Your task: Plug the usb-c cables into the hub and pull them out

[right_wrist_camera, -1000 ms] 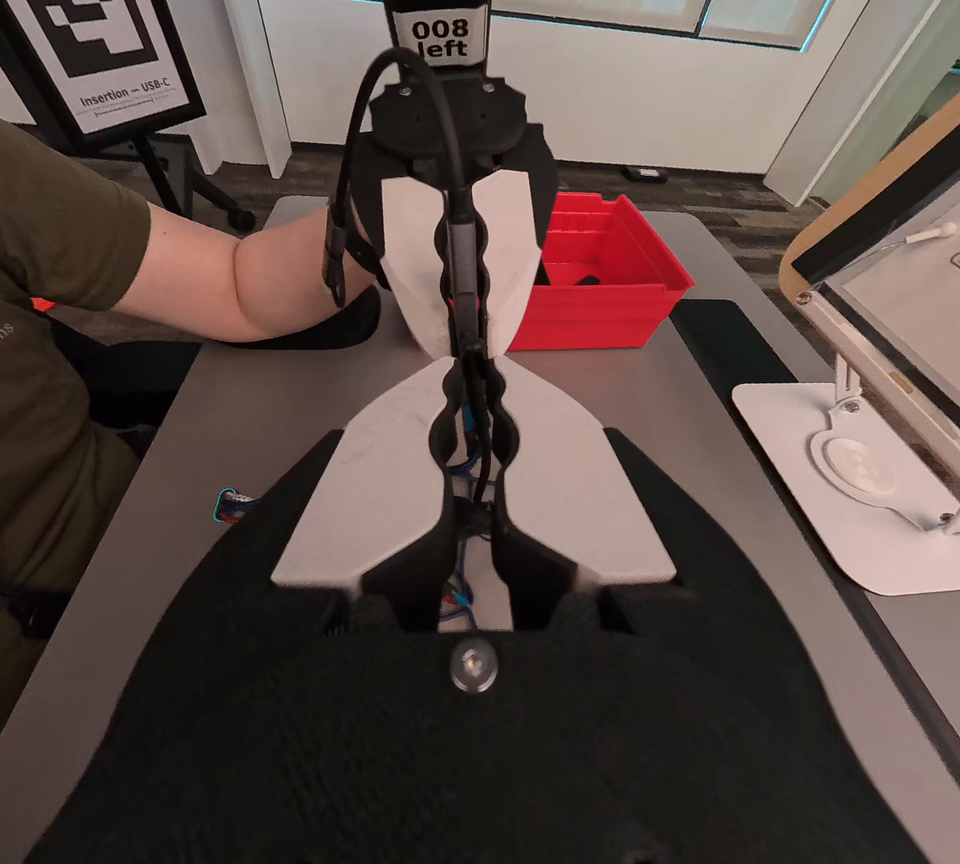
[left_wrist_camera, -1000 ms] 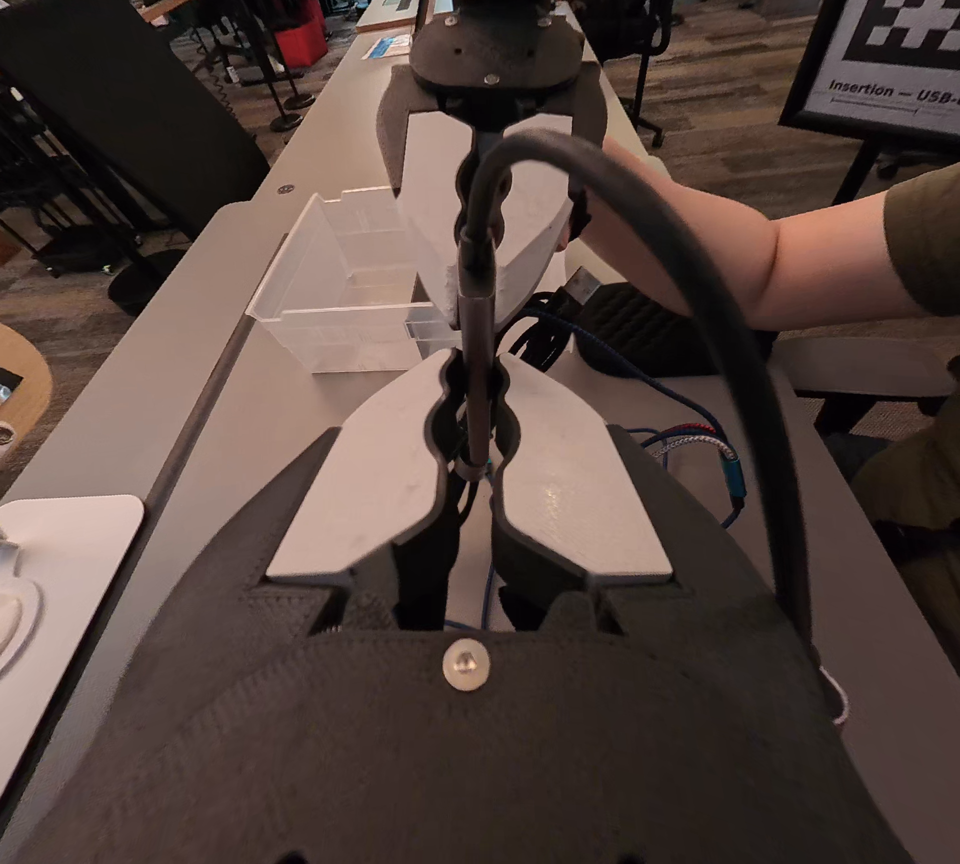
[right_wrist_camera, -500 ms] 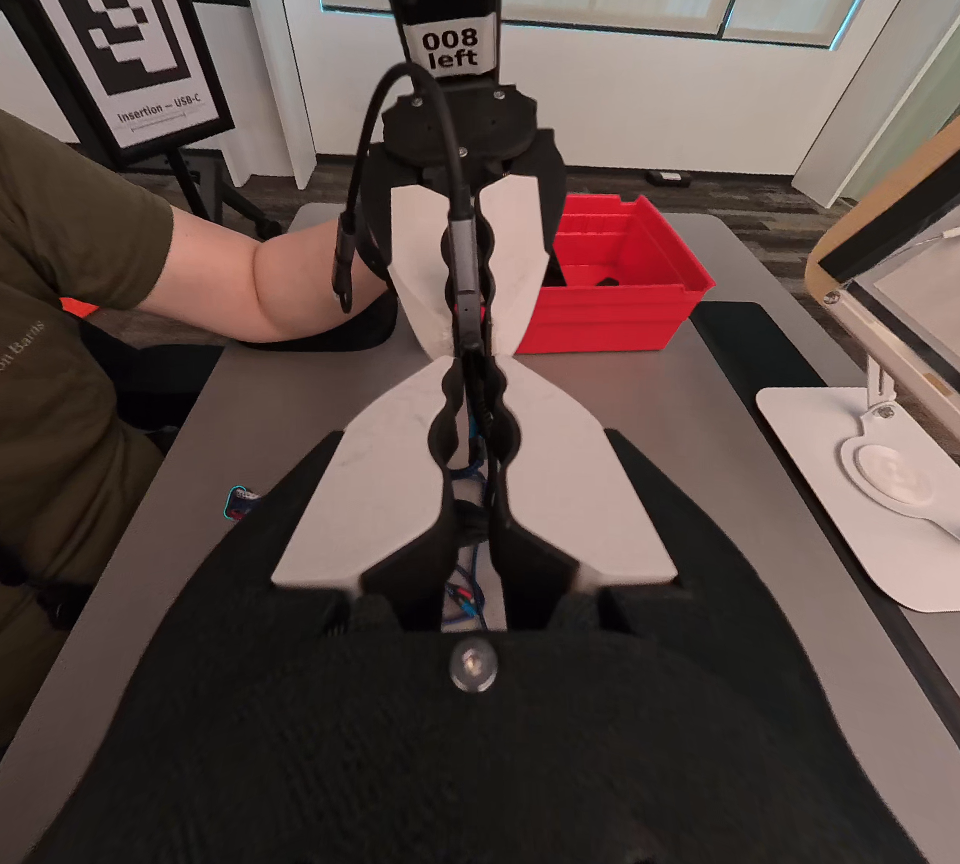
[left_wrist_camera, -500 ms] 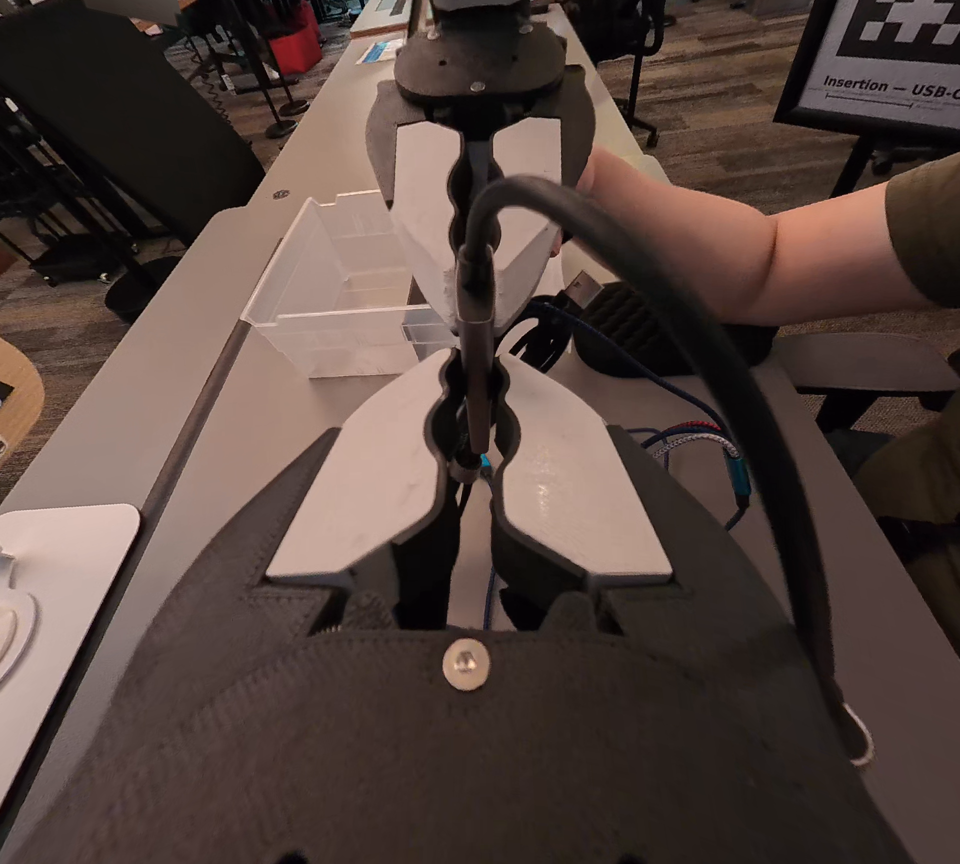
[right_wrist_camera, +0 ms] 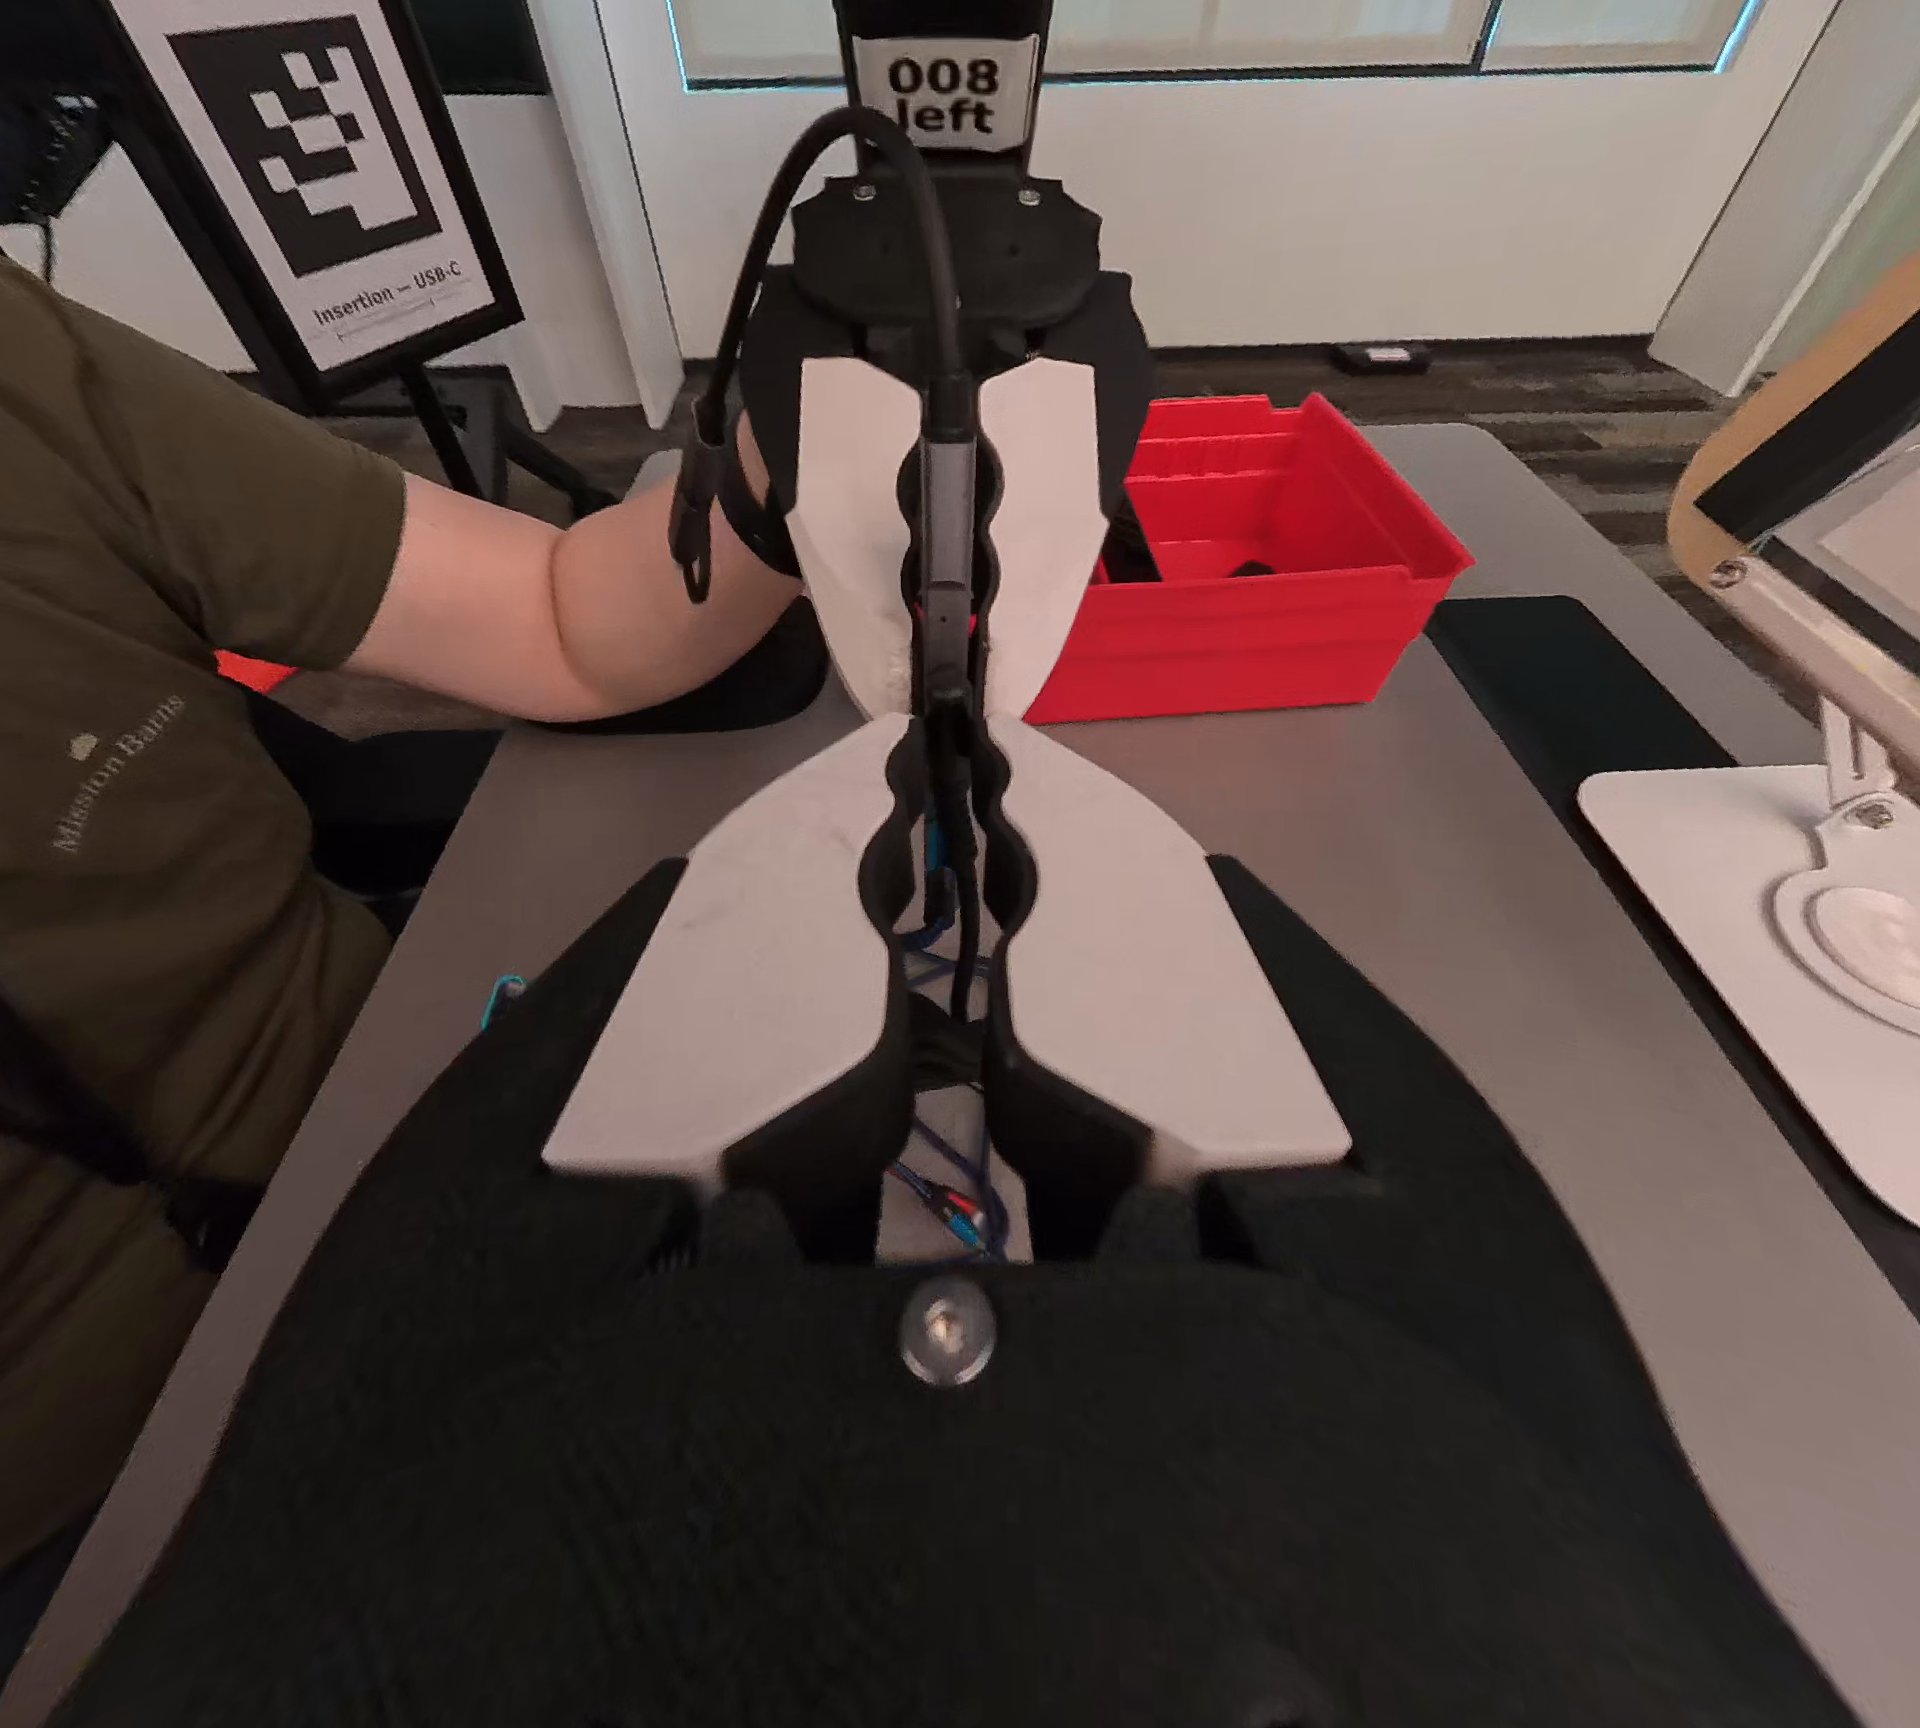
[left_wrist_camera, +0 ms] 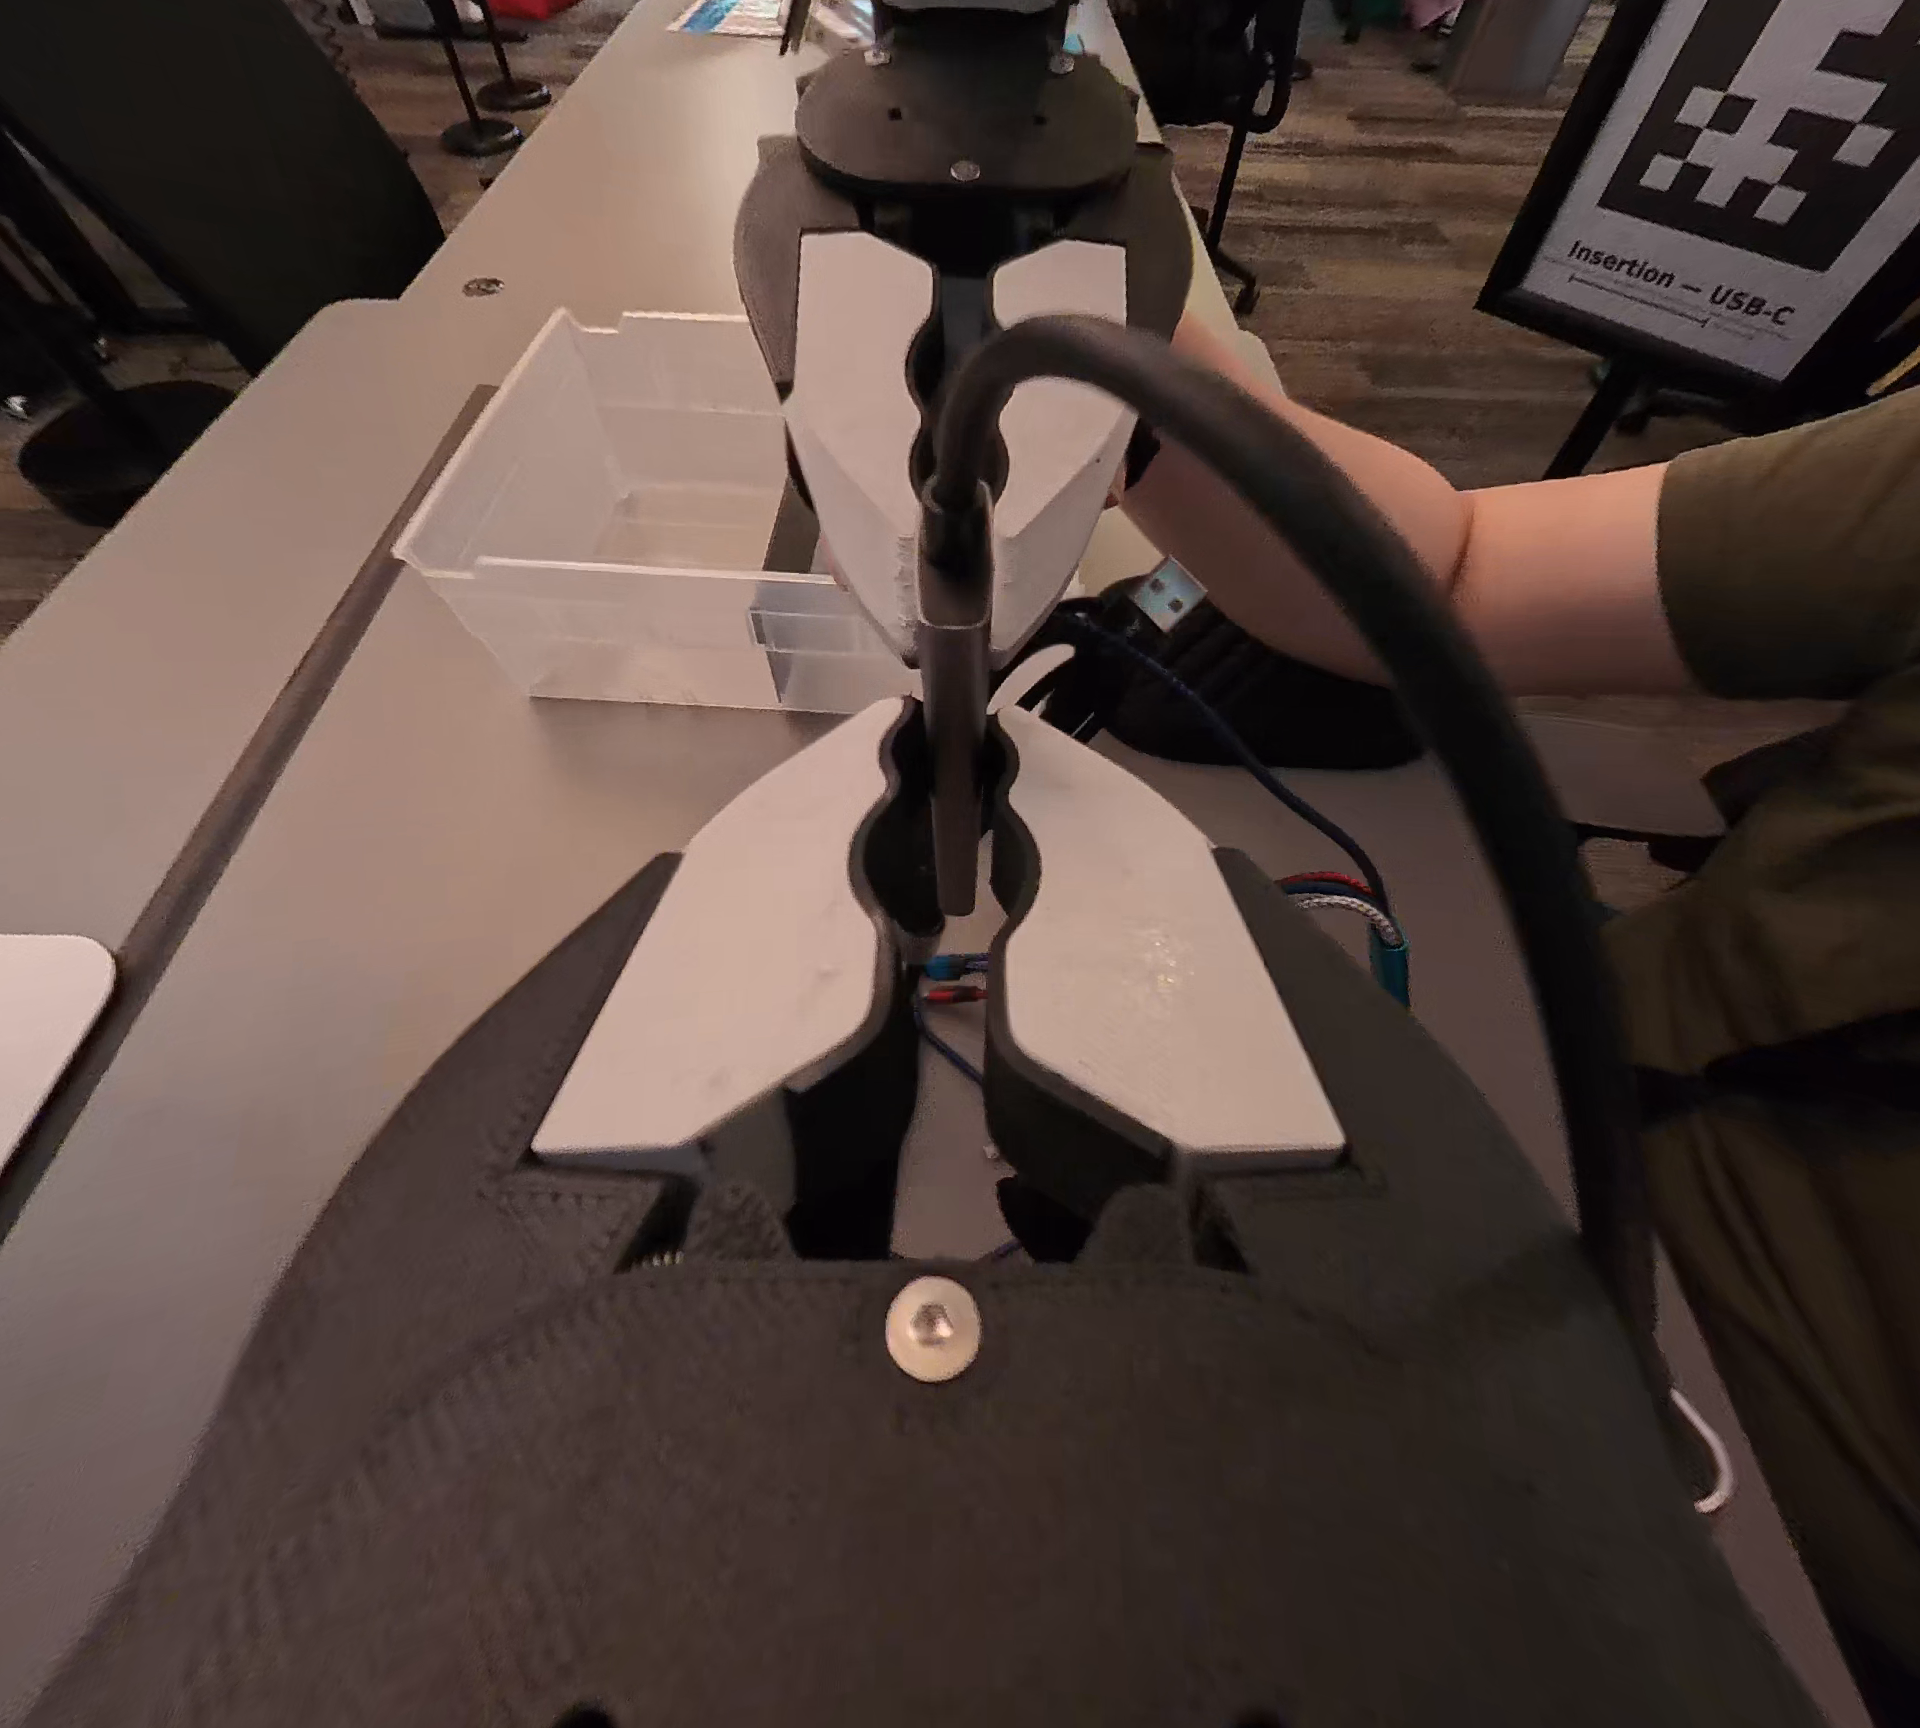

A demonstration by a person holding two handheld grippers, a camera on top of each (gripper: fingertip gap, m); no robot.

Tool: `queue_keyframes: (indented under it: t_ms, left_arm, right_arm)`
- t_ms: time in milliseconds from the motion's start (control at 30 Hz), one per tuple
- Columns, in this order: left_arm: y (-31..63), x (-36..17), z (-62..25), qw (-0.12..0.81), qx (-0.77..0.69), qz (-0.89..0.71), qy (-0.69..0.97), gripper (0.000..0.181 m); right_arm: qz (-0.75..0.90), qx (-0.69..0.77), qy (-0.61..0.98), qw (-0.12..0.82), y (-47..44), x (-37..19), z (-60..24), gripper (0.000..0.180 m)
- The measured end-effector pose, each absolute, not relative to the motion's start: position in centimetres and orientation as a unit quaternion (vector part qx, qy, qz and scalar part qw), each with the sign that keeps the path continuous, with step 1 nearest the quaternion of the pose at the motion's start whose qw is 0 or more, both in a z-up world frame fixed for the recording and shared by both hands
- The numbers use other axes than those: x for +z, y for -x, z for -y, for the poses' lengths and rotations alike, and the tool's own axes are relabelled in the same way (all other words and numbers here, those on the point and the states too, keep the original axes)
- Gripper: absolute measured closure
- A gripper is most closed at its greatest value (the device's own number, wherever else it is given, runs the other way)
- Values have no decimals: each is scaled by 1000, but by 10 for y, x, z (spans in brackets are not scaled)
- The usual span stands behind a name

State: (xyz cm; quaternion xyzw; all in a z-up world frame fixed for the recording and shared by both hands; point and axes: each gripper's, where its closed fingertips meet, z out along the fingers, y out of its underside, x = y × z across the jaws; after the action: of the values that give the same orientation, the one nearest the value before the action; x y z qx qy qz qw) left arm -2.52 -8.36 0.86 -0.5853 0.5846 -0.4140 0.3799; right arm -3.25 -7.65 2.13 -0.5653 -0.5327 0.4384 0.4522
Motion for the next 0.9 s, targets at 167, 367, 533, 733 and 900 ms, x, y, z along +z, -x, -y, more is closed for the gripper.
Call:
queue_keyframes:
  t_ms: [167,367,533,733,900]
  left_arm:
    - [27,0,83,340,-420,-582,607,172]
    - [29,-18,81,321,-379,-607,620,172]
    - [27,-1,81,341,-414,-591,602,168]
    - [62,32,69,395,-413,-560,600,167]
    - [106,46,61,423,-384,-551,609,168]
  right_arm:
    - [517,468,578,424,36,14,75,172]
    - [523,455,594,408,41,3,73,172]
    - [519,451,579,438,36,18,73,171]
    - [512,371,602,488,1,16,52,147]
    - [652,338,579,354,9,-47,98,110]
